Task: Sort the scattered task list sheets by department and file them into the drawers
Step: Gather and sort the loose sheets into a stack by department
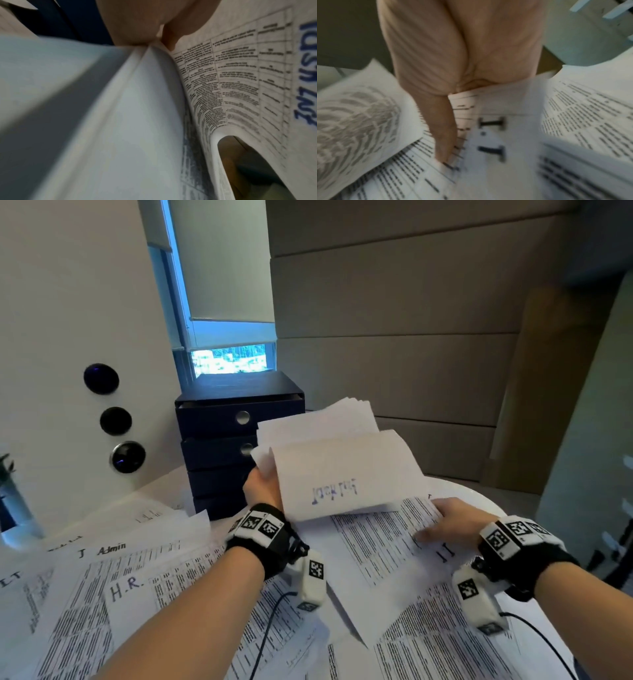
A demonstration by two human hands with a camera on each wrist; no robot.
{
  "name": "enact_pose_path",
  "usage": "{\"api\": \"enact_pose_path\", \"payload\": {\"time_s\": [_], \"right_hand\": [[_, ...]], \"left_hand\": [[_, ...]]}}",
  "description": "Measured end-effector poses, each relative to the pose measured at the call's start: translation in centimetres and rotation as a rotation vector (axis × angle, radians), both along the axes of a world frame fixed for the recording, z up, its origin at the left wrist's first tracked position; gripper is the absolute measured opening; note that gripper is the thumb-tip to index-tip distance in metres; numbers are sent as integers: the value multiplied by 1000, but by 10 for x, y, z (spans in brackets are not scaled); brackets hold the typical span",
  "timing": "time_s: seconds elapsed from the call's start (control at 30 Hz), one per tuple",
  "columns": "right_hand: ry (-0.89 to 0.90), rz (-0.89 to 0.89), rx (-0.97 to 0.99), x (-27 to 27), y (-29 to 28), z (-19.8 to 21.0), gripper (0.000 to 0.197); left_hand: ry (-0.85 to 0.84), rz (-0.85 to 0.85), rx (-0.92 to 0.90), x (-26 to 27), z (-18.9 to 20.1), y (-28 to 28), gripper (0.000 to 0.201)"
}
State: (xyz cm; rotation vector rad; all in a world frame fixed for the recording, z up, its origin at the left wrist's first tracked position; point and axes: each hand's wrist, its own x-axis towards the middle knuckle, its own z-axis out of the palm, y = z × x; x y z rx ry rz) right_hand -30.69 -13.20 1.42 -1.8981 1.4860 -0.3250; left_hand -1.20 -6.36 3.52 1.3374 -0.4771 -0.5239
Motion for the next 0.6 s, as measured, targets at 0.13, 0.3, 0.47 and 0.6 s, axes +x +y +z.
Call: {"api": "enact_pose_path", "payload": {"time_s": [0.13, 0.3, 0.47, 0.6], "right_hand": [[31, 52, 132, -7, 6, -16, 43], [99, -92, -211, -2, 10, -13, 11], [-311, -306, -309, -2, 15, 24, 10], [-590, -238, -260, 8, 25, 57, 13]], "left_hand": [[9, 58, 53, 22, 6, 13, 33], [43, 100, 6, 35, 0, 18, 16], [-119, 71, 142, 52, 0, 43, 31], [-267, -113, 353, 25, 7, 61, 35]]}}
